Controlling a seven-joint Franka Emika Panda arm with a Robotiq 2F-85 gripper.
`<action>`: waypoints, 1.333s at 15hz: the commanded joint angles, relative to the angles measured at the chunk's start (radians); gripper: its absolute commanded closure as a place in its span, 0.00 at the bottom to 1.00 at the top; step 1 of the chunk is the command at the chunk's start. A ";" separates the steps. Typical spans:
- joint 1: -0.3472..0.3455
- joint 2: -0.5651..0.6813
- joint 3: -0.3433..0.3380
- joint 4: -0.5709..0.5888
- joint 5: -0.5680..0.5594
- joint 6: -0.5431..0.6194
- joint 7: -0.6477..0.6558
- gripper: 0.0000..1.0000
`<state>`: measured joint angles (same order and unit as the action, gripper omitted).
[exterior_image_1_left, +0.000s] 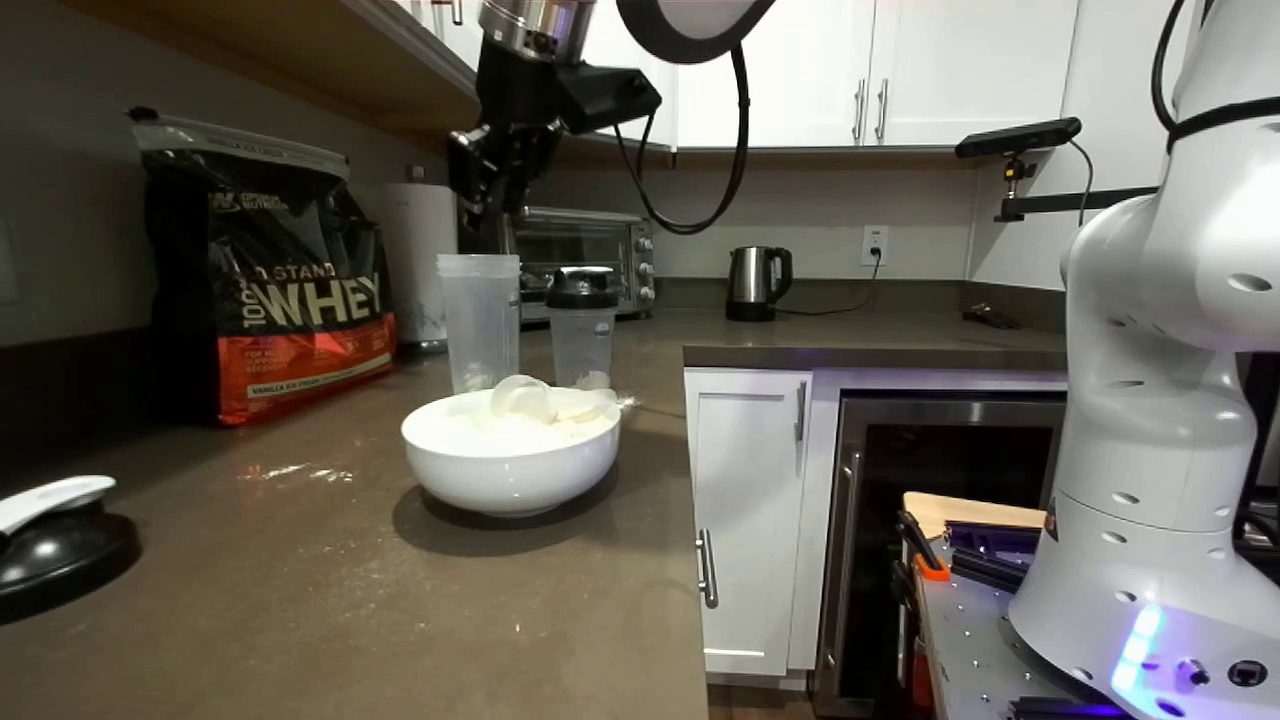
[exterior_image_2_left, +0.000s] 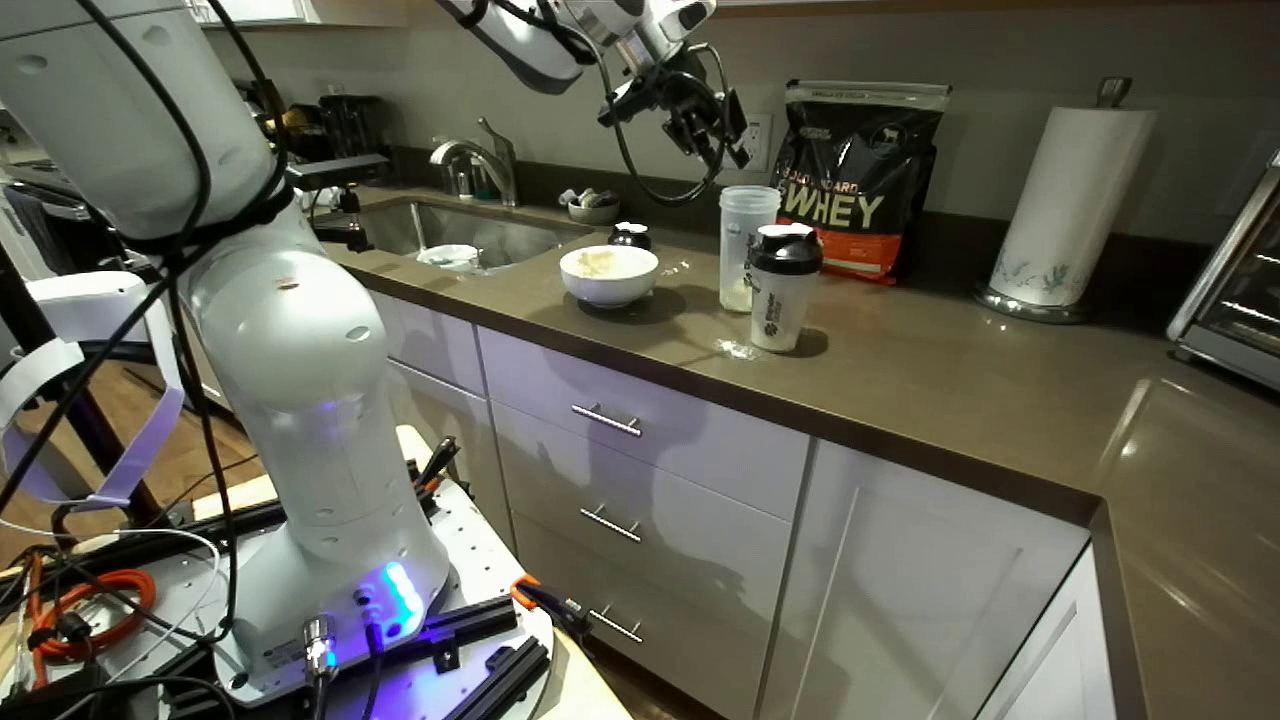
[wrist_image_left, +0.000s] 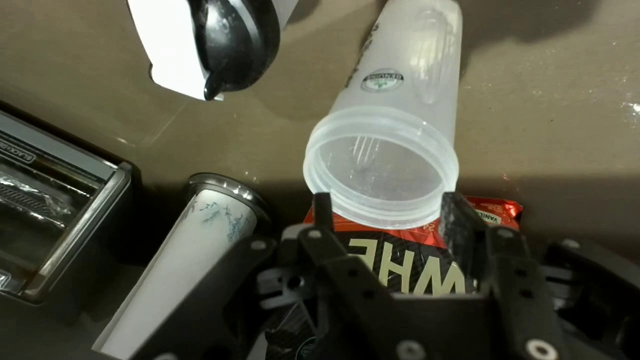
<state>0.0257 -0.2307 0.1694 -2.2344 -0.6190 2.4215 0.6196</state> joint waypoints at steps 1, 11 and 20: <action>-0.008 0.038 -0.002 0.039 0.026 -0.013 -0.011 0.32; 0.043 -0.025 0.007 0.003 0.213 -0.044 -0.122 0.00; 0.107 -0.135 0.001 -0.006 0.469 -0.293 -0.361 0.00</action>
<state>0.1243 -0.3148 0.1756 -2.2196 -0.2094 2.1958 0.3381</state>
